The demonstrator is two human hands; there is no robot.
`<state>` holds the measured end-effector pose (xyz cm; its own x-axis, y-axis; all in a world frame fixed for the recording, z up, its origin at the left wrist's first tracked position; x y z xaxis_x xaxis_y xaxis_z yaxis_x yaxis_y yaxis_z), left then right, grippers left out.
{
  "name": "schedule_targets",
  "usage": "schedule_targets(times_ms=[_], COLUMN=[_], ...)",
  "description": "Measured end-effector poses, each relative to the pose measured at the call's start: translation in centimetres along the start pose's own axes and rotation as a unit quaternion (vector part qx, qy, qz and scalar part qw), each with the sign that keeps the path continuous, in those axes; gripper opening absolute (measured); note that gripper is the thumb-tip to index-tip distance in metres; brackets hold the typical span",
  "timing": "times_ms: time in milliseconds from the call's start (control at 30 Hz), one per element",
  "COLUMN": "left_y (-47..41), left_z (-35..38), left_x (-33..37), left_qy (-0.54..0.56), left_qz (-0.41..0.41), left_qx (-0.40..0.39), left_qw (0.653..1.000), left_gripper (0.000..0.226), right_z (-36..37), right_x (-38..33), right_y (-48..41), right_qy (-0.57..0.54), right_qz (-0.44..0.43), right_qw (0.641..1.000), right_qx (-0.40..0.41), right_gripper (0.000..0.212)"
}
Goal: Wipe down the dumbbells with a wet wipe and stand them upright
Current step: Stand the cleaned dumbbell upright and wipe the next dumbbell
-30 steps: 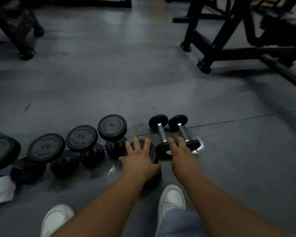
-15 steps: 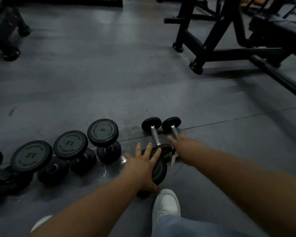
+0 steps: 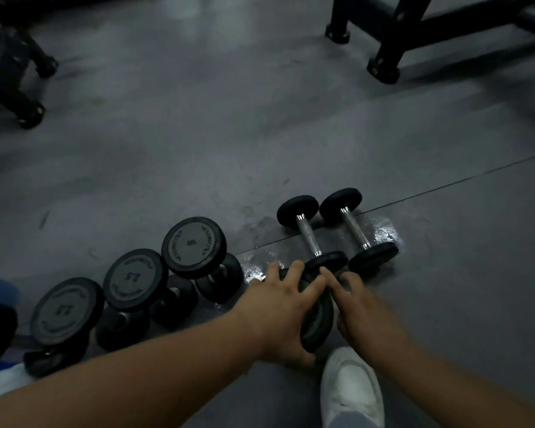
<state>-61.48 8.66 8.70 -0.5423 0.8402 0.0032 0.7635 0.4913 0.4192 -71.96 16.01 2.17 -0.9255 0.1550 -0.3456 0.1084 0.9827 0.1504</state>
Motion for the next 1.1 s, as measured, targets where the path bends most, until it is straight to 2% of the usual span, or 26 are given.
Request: schedule_targets(times_ms=[100, 267, 333, 467, 633, 1100], left_y=[-1.1, -3.3, -4.3, -6.3, -9.3, -14.1], left_z=[-1.0, -2.3, -3.6, -6.9, -8.8, -5.7], left_x=[-1.2, -3.2, -4.0, -6.0, -9.2, -13.5], left_qy=[-0.029, -0.033, -0.05, -0.081, -0.064, -0.018], left_qz=[0.014, -0.036, -0.041, -0.063, -0.118, -0.158], left_qx=[-0.027, -0.065, -0.052, -0.004, 0.046, 0.032], left_qw=[0.999, 0.997, 0.997, 0.995, 0.99, 0.987], left_gripper=[0.119, 0.12, 0.123, 0.123, 0.121, 0.117], right_z=[-1.0, -3.5, -4.5, -6.2, -8.5, -4.8], right_x=[0.3, -0.2, -0.5, -0.6, 0.8, 3.1], right_y=[-1.5, -3.8, -5.2, -8.3, -12.0, -14.4], right_qy=[0.009, 0.028, 0.042, 0.076, 0.087, 0.103], right_qz=[-0.015, -0.046, -0.045, -0.052, -0.043, -0.014], right_qw=[1.0, 0.998, 0.997, 0.995, 0.993, 0.993], right_qx=[0.013, 0.027, 0.035, 0.049, 0.07, 0.049], right_gripper=[0.101, 0.089, 0.085, 0.092, 0.084, 0.084])
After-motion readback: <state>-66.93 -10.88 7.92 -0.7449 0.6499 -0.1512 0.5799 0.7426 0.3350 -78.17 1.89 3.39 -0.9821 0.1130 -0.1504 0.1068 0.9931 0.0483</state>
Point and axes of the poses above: each hand's wrist, its own y-axis away from the middle knuckle, its own z-axis out of the palm, x = y × z, the point moved 8 cm from there along -y, towards the middle knuckle, and after that the axes turned 13 degrees about -z, right-handed, at the moved point
